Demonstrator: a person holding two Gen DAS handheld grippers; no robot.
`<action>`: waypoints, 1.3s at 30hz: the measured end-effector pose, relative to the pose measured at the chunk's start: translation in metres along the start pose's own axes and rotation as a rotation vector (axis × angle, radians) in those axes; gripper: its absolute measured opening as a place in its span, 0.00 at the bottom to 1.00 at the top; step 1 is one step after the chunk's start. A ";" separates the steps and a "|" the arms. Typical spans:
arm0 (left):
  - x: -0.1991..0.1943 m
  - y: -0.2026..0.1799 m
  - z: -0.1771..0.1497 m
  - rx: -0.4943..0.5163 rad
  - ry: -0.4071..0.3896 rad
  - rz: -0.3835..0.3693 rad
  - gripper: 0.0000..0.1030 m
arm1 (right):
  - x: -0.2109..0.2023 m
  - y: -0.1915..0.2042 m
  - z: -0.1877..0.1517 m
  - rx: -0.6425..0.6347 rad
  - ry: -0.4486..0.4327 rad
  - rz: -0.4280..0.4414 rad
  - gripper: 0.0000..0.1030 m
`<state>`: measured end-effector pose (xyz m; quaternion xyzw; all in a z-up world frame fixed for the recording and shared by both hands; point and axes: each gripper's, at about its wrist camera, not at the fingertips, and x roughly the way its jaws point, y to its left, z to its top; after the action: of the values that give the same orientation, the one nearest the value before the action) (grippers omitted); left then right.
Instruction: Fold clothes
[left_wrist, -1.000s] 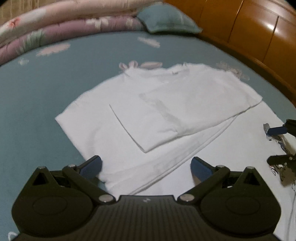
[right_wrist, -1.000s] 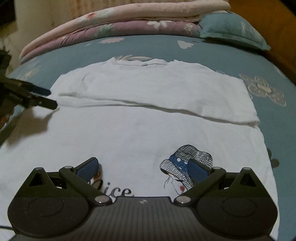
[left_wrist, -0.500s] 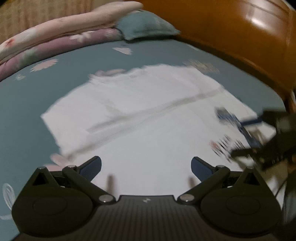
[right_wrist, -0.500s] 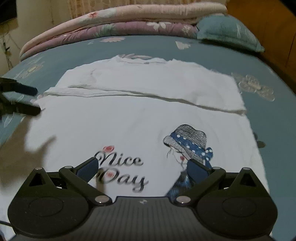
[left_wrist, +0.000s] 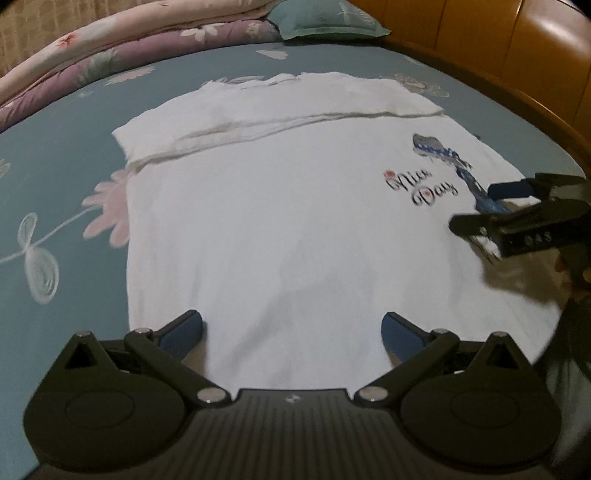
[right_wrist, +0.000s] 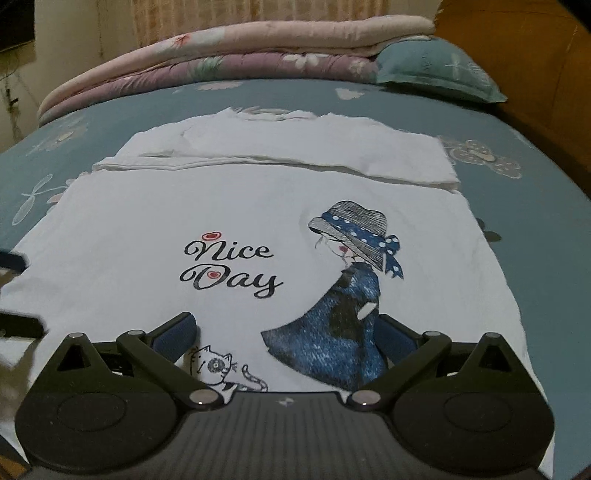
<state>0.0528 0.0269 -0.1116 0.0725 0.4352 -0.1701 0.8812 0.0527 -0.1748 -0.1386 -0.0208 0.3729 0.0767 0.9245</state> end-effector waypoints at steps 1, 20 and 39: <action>-0.004 -0.003 -0.004 -0.002 0.004 0.006 0.99 | -0.002 0.001 -0.002 0.004 -0.001 -0.008 1.00; -0.016 -0.018 -0.015 -0.120 0.034 0.028 0.99 | -0.088 -0.138 -0.049 0.379 -0.069 0.043 1.00; -0.019 -0.026 -0.022 -0.114 0.003 -0.042 0.99 | -0.071 -0.189 -0.050 0.695 0.072 0.331 1.00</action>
<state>0.0168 0.0135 -0.1093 0.0134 0.4469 -0.1636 0.8794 -0.0023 -0.3750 -0.1285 0.3514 0.4072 0.0931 0.8379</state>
